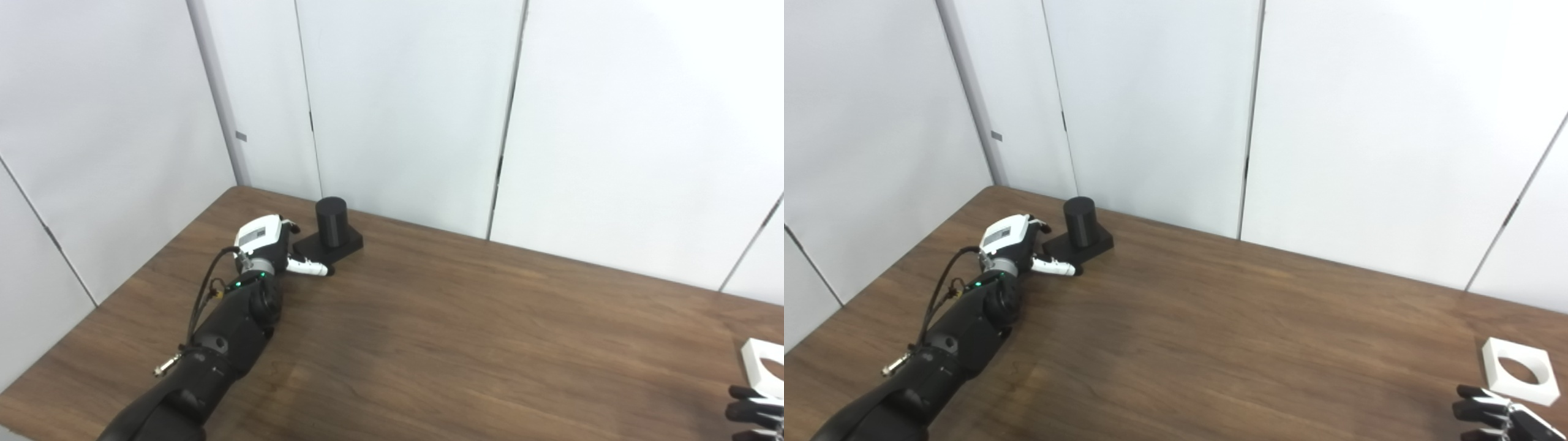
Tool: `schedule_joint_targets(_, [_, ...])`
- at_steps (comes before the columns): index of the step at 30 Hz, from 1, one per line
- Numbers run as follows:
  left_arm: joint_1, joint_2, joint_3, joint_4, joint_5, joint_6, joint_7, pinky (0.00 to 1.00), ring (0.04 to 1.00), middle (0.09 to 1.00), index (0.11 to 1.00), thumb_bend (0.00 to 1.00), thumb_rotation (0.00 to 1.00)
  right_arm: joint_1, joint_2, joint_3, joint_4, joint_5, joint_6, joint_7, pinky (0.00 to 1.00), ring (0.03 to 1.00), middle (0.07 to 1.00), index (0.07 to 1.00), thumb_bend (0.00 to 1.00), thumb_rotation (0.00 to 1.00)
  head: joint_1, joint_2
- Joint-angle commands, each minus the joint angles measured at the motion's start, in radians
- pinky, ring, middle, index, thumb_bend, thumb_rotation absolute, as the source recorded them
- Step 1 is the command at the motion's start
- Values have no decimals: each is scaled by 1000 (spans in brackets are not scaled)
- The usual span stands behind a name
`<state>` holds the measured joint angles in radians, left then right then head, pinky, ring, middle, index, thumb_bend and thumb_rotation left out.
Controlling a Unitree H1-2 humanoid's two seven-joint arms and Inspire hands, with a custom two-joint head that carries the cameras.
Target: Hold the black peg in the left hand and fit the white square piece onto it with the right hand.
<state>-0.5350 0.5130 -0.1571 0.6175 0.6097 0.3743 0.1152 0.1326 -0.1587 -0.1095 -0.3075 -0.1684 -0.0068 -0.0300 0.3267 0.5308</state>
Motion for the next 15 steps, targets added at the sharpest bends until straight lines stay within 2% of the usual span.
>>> schedule_joint_targets(1, [-44,18,11,-15,-5,-30,33,899,997,967,765,1000,370,-15,-9,-9,-40,-1,-20,-6,464,609,689,497,495,139,-1,2])
schedule_joint_targets(6, [-39,18,20,11,-27,-81,71,857,974,941,635,951,283,-15,-11,-11,-45,0,-17,-4,470,614,691,497,495,136,1,7])
schedule_joint_targets(11, [-33,26,11,20,-35,-115,75,817,947,916,537,905,141,-16,-10,-10,-61,-8,5,-2,476,618,695,496,494,136,2,11])
schedule_joint_targets(12, [-33,28,10,24,-37,-127,76,814,942,906,510,719,103,-17,-9,-10,-63,-8,8,-2,481,621,696,496,494,135,2,11])
schedule_joint_targets(13, [-32,31,5,25,-35,-133,72,813,939,900,493,604,80,-18,-8,-10,-67,-6,13,-2,485,622,697,496,494,134,4,15])
schedule_joint_targets(15, [-29,35,-1,25,-32,-139,66,784,925,888,483,545,67,-19,-6,-10,-71,-5,15,-3,485,621,697,496,493,132,2,16])
